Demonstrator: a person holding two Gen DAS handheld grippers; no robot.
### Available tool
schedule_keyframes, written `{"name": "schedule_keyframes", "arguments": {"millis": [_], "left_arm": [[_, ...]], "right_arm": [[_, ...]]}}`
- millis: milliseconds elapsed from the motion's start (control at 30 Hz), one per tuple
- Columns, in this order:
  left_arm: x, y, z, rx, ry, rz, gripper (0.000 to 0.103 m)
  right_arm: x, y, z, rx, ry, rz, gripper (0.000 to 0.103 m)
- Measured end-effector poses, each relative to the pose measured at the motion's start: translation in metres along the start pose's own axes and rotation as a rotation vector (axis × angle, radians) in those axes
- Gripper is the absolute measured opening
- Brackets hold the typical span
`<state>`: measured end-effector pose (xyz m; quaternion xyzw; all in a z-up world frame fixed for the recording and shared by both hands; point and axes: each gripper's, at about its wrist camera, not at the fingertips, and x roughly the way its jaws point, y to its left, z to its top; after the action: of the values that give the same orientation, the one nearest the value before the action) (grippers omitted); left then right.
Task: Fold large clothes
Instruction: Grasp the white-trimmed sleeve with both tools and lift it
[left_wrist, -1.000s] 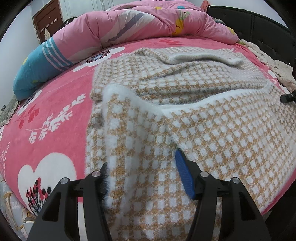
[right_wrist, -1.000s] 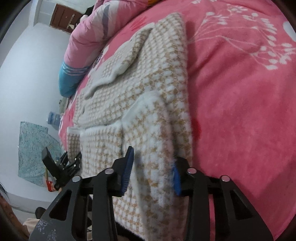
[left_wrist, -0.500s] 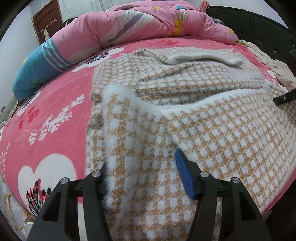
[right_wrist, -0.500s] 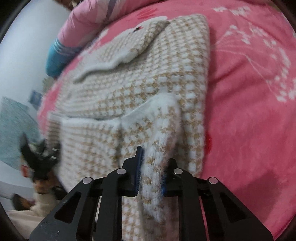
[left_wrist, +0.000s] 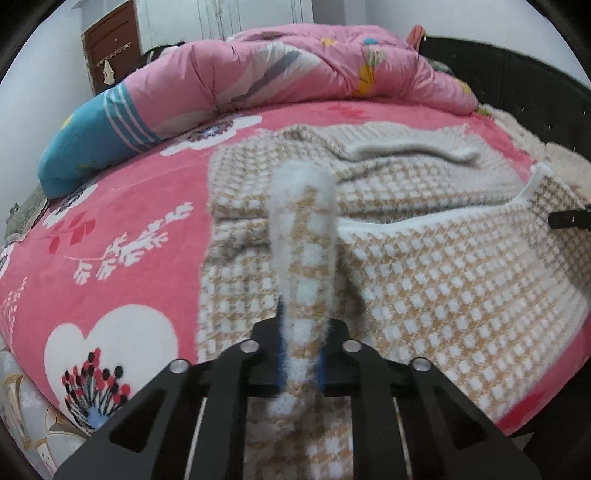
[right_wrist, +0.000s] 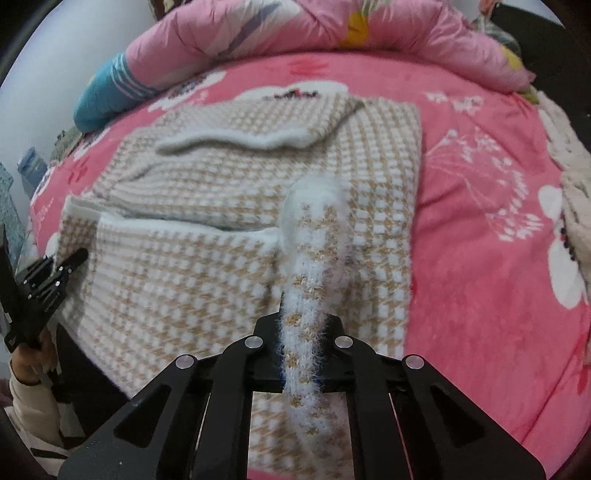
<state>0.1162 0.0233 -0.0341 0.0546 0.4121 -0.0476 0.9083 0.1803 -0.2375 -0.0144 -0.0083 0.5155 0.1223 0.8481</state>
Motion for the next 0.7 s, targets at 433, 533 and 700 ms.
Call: {"name": "schedule_keyframes", "arguments": {"millis": [433,533,700], "left_arm": [[-0.087,0.008,-0.015,-0.027,-0.239,-0.035,0.007],[-0.105,0.016,-0.010,-0.045,-0.297,-0.041,0.007],[-0.116,0.021,0.019,-0.035,-0.355,-0.055,0.007]], "right_arm": [[-0.112,-0.008,-0.028,-0.001,-0.238,-0.037,0.005],[-0.130,-0.005,-0.021,-0.012,-0.302,-0.054,0.005],[-0.146,-0.009,0.005,-0.021,-0.382,-0.062,0.005]]}}
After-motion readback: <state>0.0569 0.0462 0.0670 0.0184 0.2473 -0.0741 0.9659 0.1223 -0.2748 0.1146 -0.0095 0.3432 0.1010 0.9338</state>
